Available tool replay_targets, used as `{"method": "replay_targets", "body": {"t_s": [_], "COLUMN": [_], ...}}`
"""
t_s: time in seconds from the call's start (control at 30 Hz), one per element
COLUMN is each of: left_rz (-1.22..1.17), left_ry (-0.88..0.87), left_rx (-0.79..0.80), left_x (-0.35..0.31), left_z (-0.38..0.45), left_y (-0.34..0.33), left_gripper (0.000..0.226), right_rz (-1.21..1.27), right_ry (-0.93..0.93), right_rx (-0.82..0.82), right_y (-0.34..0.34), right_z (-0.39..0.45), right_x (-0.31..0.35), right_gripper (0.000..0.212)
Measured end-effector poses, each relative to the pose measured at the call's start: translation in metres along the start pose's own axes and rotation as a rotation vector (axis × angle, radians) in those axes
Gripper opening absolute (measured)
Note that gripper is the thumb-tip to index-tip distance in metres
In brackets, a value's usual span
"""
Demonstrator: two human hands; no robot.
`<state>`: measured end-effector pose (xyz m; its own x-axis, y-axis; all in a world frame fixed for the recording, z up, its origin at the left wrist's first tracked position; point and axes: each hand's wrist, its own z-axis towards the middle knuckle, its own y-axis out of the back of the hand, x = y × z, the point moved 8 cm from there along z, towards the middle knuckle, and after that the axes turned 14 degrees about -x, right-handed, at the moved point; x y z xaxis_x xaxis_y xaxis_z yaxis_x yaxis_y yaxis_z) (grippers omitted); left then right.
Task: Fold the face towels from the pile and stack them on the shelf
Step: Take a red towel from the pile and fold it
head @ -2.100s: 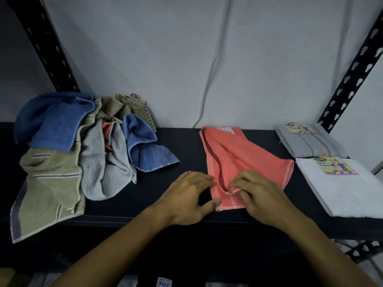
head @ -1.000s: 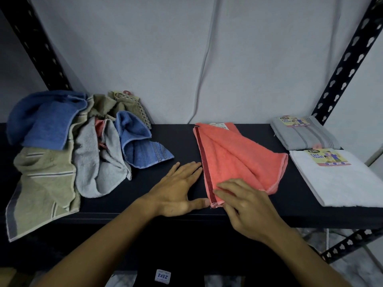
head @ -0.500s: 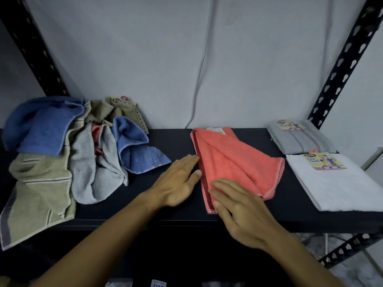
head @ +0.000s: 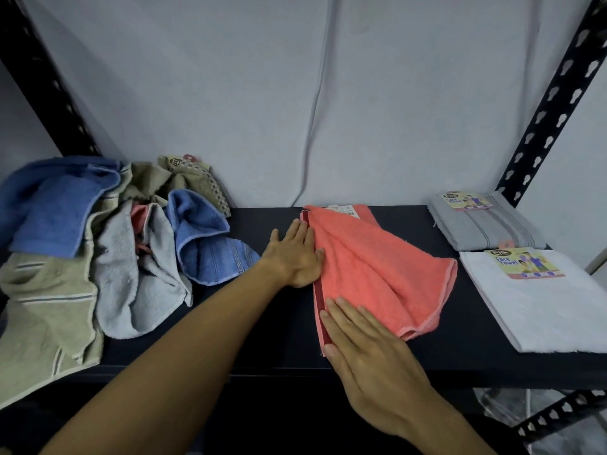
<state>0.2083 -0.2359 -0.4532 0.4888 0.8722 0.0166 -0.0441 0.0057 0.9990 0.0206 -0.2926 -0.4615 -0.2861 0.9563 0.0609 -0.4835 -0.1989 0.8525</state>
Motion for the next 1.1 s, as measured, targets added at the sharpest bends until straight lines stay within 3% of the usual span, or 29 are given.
{"method": "replay_targets", "body": {"t_s": [0.67,0.8,0.87,0.9,1.03,1.1], "left_rz": [0.143,0.031,-0.05,-0.086,-0.099,-0.079], "left_ry": [-0.079,-0.038,-0.031,-0.037,-0.08,-0.081], "left_rx": [-0.025,-0.113,-0.18,-0.196,-0.1,-0.076], "left_x": [0.025,0.022,0.014,0.008,-0.01,-0.009], "left_z": [0.061,0.037,0.016,0.006,-0.016,-0.016], "left_y": [0.006,0.023,0.029,0.029,0.009,0.001], "left_gripper": [0.068,0.064,0.057,0.054,0.057,0.058], "right_rz": [0.068,0.203,0.028,-0.062,-0.115,-0.147], "right_ry": [-0.096,-0.143,-0.096,-0.061,0.012,0.038], "right_rx": [0.059,0.009,-0.063,-0.044,0.362,0.462], "right_y": [-0.008,0.021,0.029,0.027,-0.013,-0.025], "right_z": [0.013,0.037,0.06,0.073,0.095,0.092], "right_x": [0.018,-0.006,-0.027,-0.035,-0.064,-0.073], "right_gripper": [0.062,0.05,0.037,0.037,0.051,0.054]}}
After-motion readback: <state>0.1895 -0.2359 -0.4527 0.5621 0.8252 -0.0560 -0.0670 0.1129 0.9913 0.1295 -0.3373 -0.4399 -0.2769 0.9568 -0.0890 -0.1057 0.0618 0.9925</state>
